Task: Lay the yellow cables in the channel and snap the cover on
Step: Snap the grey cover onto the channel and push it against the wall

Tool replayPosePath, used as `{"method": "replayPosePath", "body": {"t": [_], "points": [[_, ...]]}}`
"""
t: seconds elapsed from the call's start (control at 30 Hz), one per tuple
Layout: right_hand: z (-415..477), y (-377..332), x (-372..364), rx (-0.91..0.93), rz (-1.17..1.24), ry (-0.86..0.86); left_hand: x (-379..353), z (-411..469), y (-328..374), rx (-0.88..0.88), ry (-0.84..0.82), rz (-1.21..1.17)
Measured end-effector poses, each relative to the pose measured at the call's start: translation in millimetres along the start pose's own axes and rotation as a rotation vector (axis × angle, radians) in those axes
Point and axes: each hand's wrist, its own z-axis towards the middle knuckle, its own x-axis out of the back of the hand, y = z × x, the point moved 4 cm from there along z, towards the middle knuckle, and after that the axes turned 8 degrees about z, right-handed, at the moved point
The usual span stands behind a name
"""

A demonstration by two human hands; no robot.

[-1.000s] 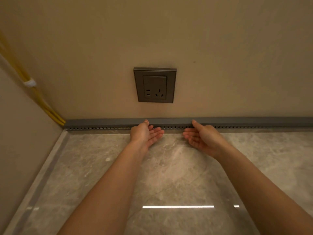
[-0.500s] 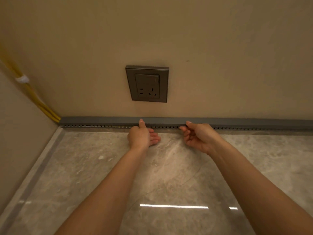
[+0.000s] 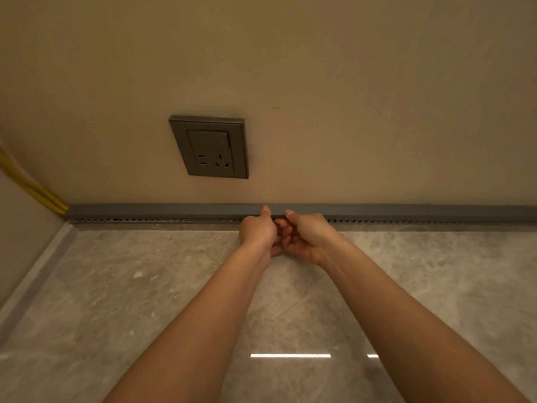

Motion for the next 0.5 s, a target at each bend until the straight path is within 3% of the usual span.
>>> {"method": "replayPosePath", "body": {"t": [0.3, 0.5], "points": [[-2, 4, 22, -0.016, -0.010, -0.151, -4, -7, 7, 0.084, -0.037, -0.040], [-4, -7, 67, 0.076, 0.101, -0.110, -5, -7, 7, 0.097, 0.030, -0.074]]}}
